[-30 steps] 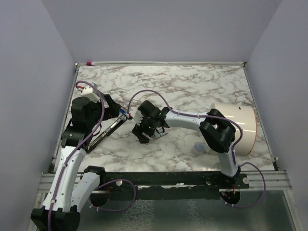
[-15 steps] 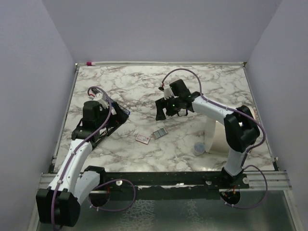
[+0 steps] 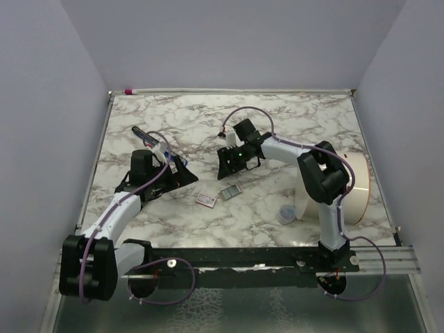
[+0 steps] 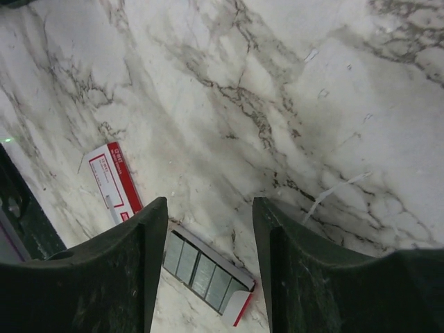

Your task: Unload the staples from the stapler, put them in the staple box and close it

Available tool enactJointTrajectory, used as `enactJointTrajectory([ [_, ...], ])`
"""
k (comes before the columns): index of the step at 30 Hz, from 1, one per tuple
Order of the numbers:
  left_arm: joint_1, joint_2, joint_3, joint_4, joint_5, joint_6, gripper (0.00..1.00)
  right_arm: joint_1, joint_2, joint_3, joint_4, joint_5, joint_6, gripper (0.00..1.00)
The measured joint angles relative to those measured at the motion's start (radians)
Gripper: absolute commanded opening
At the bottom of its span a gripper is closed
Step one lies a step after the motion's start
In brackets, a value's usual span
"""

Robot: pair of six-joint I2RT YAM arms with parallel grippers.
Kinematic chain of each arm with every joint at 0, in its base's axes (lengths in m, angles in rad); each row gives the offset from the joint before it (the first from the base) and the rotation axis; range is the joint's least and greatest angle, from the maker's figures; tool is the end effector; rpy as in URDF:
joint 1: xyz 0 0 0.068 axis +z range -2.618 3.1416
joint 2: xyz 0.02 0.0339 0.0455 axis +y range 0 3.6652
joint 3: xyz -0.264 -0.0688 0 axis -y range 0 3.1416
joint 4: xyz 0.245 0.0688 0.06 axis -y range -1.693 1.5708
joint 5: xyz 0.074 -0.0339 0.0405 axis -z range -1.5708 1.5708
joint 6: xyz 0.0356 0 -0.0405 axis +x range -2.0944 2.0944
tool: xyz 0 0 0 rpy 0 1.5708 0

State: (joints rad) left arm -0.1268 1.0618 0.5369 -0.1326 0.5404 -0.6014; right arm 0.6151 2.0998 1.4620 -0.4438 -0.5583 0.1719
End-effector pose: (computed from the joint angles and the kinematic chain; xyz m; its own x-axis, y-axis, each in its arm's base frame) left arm 0.2121 -0.0455 0.2093 -0.7898 -0.3884 -0.4747 0.0795 0.7026 -0.7071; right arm 0.3442 0.2663 0.1518 -0.8288 -0.4079 -0.3830 -0.5592 0.6281 0.5411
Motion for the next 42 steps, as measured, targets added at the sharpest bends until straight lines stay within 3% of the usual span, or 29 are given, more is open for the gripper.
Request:
enactJointTrajectory([
  [12,-0.11,0.2,-0.023,0.115,0.041,-0.042,0.83,0.001,-0.159,-0.277,0.082,-0.1,0.05,0.53],
  [17,-0.13,0.209,-0.023,0.151,0.02,-0.056,0.83,0.005,-0.2,-0.301,0.066,-0.051,0.075,0.68],
  [22,-0.13,0.207,-0.023,0.158,-0.012,-0.058,0.83,0.017,-0.298,-0.282,-0.011,0.121,0.109,0.81],
  [23,-0.13,0.203,-0.023,0.156,-0.016,-0.056,0.83,0.019,-0.317,-0.281,-0.018,0.145,0.117,0.94],
  [24,-0.13,0.196,-0.023,0.153,-0.022,-0.055,0.83,0.024,-0.342,-0.281,-0.024,0.173,0.139,1.0],
  [32,-0.13,0.134,0.111,0.033,-0.069,0.027,0.84,0.105,-0.372,-0.26,-0.099,0.344,0.358,1.0],
  [42,-0.109,0.076,0.188,-0.053,-0.135,0.158,0.87,0.213,-0.231,-0.122,-0.24,0.52,0.655,1.0],
])
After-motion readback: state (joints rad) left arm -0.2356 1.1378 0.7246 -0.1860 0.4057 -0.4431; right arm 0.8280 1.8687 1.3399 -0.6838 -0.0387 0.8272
